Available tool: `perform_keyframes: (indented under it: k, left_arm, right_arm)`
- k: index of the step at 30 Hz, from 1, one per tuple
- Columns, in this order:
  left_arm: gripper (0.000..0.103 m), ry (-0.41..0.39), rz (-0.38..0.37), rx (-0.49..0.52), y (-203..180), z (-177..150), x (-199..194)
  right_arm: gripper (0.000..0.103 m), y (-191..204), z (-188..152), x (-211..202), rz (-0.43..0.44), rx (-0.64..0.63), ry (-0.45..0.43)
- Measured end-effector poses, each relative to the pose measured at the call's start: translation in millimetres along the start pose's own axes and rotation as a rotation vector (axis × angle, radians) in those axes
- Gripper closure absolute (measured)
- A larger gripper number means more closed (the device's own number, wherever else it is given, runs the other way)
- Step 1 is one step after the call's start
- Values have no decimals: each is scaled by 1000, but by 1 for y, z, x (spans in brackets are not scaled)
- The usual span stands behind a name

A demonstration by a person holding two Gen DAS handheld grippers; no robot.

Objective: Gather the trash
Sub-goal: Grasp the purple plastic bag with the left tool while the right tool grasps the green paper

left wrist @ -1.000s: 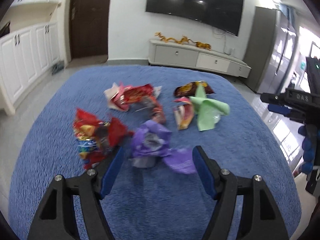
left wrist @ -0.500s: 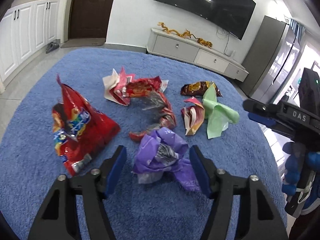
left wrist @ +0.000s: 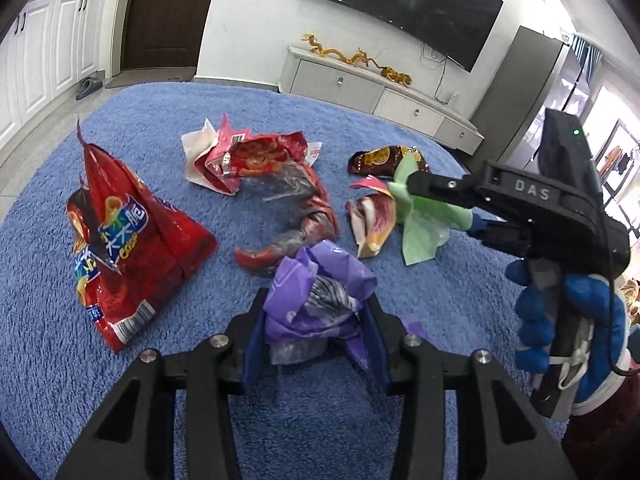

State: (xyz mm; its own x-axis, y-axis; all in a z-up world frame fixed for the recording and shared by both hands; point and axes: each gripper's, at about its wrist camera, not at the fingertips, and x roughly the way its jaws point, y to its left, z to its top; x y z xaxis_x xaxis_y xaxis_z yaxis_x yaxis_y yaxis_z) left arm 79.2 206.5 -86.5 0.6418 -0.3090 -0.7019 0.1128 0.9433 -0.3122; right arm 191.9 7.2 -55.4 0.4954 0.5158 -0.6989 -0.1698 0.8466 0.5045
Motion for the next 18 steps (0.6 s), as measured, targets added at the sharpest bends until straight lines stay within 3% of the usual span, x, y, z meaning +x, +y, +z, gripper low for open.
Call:
perform_keyframes:
  k: [4,8,11,18]
  left_arm:
    - [62,-1,-3,-3,1,0,0]
    - [62,-6,-1,-3,4,-4,-6]
    - [63,-12,-5,-3,6,-5,-9]
    - [67,-28,-7,23,-4,-12,-25]
  right_arm:
    - [48,-1,0,10,34,22,12]
    - [64,-2,0,15,54,29,10]
    - [69,1,-2,8,51,6,-9]
    - [71,12,-14,-23,43,-29,-55]
